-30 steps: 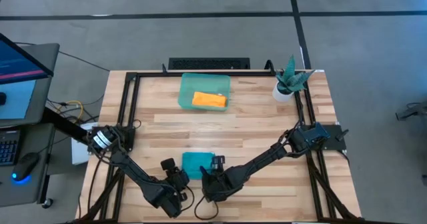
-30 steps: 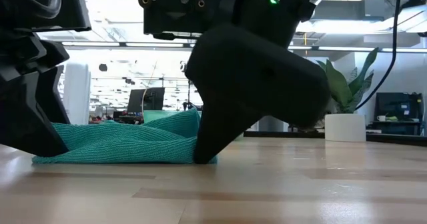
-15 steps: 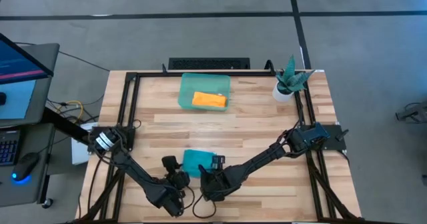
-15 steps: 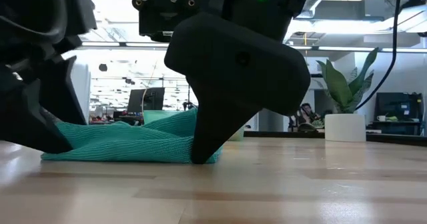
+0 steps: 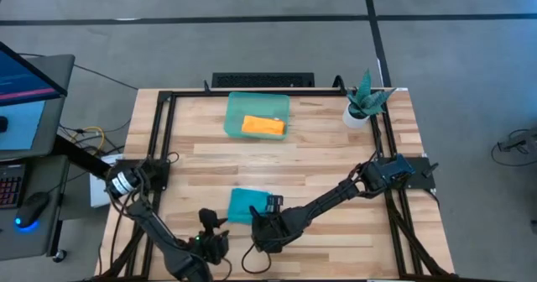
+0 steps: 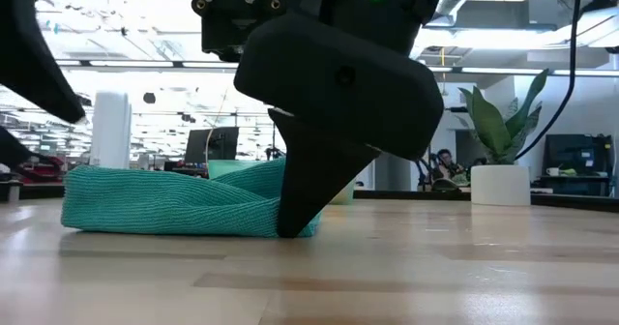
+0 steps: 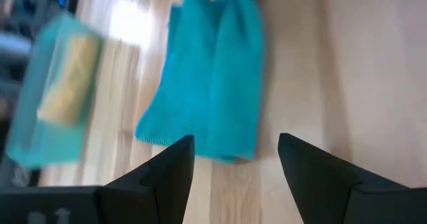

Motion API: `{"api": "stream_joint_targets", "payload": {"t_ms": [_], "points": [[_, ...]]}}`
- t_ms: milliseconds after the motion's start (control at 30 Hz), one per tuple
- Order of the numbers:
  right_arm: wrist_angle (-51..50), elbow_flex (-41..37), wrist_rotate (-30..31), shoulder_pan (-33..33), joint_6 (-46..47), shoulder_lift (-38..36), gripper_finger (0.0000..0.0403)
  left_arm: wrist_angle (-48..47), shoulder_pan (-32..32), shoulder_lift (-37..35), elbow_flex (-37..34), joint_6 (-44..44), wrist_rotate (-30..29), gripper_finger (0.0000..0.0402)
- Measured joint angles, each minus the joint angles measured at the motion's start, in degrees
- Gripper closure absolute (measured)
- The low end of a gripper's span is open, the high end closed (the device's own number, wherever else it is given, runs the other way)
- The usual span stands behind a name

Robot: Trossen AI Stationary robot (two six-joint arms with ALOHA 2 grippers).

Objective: Roll microfiber towels into tight, uniform cylinder then place into a basket
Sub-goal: Roll the blue microfiber towel

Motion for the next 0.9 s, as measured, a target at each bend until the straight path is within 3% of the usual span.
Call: {"api": "stream_joint_targets", "payload": {"t_ms": [100,267,900], "points": [[-0.04,0.02,-0.55,-0.37,0.04,-0.04,0.0397,3.84,-1.56,0.56,0.01,5.33,-2.51,0.0189],[-0.06,0.02,-0.58,-0.46,0.04,-0.04,0.0394,7.7,-0.98,3.51,0.0,13.42,-1.91,0.0189],[-0.04,-0.02,-1.16,-0.07,0.04,-0.04,0.0393,4.76,9.96,5.17,0.14,18.38,6.02,0.019]]}}
